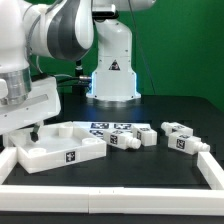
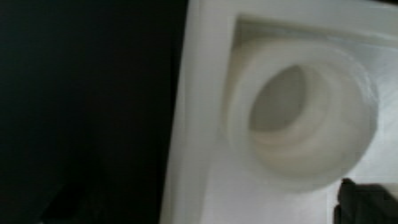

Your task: Assemble one leg

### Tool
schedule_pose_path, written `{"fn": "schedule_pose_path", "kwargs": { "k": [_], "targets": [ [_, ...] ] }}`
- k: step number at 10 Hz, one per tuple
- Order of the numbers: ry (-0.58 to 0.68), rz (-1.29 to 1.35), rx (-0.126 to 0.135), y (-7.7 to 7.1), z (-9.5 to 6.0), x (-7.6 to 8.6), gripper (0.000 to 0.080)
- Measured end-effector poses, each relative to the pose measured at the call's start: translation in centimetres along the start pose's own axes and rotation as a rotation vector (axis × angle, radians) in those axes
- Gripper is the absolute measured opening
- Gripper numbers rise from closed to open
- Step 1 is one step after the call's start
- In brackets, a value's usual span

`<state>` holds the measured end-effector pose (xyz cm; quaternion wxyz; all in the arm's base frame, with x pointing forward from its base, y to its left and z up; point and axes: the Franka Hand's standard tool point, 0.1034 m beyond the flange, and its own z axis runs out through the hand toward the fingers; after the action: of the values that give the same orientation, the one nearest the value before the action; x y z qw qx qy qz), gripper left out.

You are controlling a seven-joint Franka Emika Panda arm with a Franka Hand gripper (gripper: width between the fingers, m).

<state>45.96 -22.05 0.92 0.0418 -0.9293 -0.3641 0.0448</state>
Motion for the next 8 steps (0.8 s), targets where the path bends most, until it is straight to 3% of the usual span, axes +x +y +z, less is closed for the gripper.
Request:
{"fn": "schedule_pose_path", "kwargs": {
  "k": [2, 4, 5, 6, 7, 8],
  "targets": [
    [0.0, -0.005, 0.0, 0.04, 0.0, -0.1, 0.0649],
    [0.0, -0.005, 0.0, 0.03, 0.02, -0.11, 0.038],
    [0.0, -0.005, 0.0, 0.03, 0.02, -0.11, 0.038],
    [0.0, -0.005, 0.0, 0.03, 0.02, -0.11, 0.0179],
    [0.004, 0.031, -0.007, 0.23, -0.17, -0.18, 0.0179],
    [0.009, 0.11, -0.021, 0.61, -0.86, -0.53, 0.0058]
  ]
}}
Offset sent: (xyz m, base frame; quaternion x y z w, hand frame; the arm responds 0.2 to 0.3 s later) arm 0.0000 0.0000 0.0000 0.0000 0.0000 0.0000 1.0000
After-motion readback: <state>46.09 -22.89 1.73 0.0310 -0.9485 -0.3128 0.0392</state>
